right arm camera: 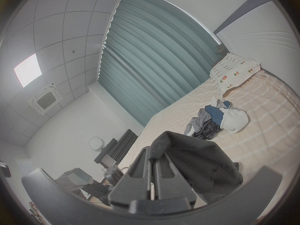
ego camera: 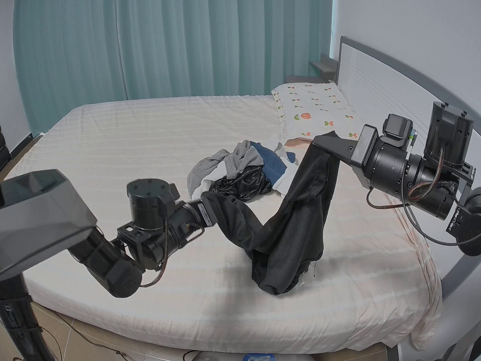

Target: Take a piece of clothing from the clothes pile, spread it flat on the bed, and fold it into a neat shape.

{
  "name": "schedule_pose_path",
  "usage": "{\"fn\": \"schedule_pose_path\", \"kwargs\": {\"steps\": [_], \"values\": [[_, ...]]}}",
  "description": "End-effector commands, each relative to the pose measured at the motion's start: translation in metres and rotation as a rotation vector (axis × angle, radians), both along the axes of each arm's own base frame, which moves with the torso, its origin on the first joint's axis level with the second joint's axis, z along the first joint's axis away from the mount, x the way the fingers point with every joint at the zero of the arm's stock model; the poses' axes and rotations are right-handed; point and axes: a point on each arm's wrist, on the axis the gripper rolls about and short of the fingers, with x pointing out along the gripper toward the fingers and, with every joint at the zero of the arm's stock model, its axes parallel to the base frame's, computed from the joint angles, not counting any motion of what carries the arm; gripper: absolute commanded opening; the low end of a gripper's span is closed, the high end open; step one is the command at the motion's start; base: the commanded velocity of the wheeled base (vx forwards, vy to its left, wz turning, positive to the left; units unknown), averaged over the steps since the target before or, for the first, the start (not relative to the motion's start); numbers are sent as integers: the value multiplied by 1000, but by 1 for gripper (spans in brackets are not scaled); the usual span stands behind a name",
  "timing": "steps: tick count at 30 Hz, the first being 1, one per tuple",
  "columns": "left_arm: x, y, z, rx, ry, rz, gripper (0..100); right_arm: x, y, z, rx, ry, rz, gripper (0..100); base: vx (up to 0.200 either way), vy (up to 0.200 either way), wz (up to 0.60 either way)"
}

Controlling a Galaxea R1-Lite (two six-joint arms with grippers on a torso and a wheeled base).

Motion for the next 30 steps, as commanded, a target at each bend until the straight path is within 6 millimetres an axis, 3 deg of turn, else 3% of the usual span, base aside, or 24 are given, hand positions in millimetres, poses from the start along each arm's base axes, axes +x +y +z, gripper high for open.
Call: {"fn": "schedule_pose_path", "kwargs": {"steps": [1, 6, 9, 11, 17, 30], "values": [[-18, 17, 76, -164, -151, 86, 0, -2, 0, 0, 3, -14, -14, 0, 0, 0, 0], [-29, 33, 105, -224, -221, 115, 0, -12, -8, 15, 68, -123, -53, 0, 0, 0, 0], [-32, 38, 110, -297, -210, 125, 0, -20, -14, 16, 83, -146, -52, 0, 0, 0, 0], [-33, 41, 101, -369, -144, 138, 0, -26, -18, 6, 72, -125, -50, 0, 0, 0, 0], [-39, 46, 64, -350, -13, 162, 0, -26, -28, -26, 56, -21, -62, 0, 0, 0, 0], [-54, 50, 33, -386, 152, 118, 0, 4, -28, -63, 79, 79, -94, 0, 0, 0, 0]]}}
